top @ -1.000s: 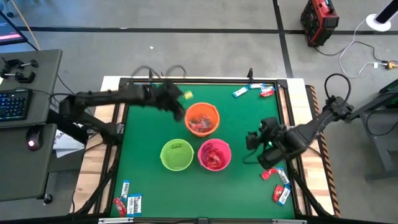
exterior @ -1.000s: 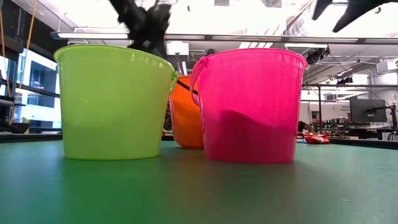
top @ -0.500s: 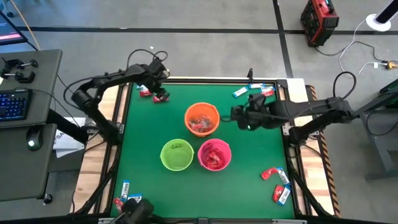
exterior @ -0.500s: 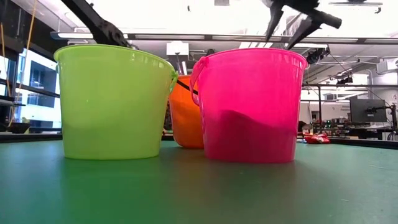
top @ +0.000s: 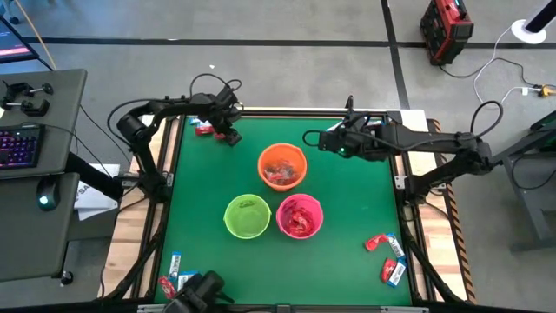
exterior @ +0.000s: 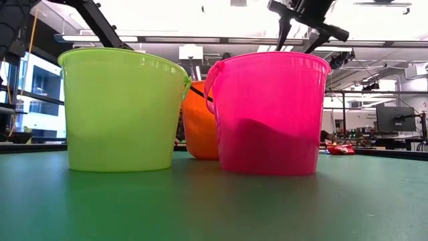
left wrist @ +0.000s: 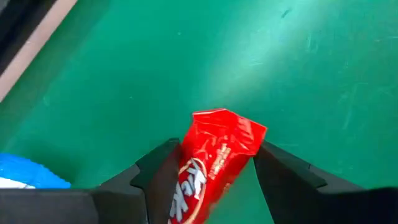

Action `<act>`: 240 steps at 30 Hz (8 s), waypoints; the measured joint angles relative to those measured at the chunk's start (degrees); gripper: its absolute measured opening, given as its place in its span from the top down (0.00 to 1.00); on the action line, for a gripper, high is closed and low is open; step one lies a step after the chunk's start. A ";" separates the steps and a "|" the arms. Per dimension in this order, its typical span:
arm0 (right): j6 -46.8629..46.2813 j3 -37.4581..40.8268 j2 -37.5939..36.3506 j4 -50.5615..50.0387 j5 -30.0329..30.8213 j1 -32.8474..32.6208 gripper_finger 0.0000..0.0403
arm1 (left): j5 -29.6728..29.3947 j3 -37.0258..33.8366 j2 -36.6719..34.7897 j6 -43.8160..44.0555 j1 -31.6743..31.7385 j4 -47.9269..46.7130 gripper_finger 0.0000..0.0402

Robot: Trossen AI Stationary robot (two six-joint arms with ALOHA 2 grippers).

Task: Sort candy by brand, put in halloween buckets
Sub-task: Put the red chocolate bar into the pink bucket

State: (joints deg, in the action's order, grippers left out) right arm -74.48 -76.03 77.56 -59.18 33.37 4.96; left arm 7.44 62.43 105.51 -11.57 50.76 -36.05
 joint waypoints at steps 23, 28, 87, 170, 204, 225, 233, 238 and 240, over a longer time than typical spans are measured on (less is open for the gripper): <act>25.19 0.00 0.11 0.15 -15.76 10.03 0.39 | 17.72 -0.22 -32.85 6.40 -14.01 -1.01 0.97; 33.91 0.00 0.11 0.39 -21.82 12.55 0.39 | 17.51 -0.22 -34.55 11.88 -28.58 7.28 0.94; 0.84 0.04 29.79 -4.96 -17.35 49.27 0.39 | 3.23 2.78 -48.69 10.21 -14.07 -1.11 0.49; 31.95 0.02 11.28 10.45 -29.99 -19.31 0.78 | 13.92 -20.12 -46.29 44.57 -16.95 36.82 0.49; 19.13 36.67 7.83 6.29 -47.14 -41.28 0.49 | 7.28 -15.97 -46.31 46.90 -35.63 35.49 0.49; 36.37 2.44 6.01 11.82 -18.97 -36.12 0.94 | 6.19 -16.08 -59.90 45.17 -28.15 36.03 0.49; 42.26 1.46 8.27 20.68 -17.64 -28.40 0.81 | 7.30 -16.08 -59.71 45.83 -30.28 30.62 0.49; 42.98 1.48 12.46 21.65 -21.68 -25.64 0.61 | 7.30 -16.08 -59.71 45.83 -31.44 29.52 0.49; 43.77 1.52 13.99 20.56 -22.12 -25.16 0.52 | 7.30 -16.08 -59.73 45.83 -31.63 29.29 0.49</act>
State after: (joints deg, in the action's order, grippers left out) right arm -30.71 -74.51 91.55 -38.61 11.25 -20.20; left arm 14.74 46.35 45.78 34.26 19.14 -6.77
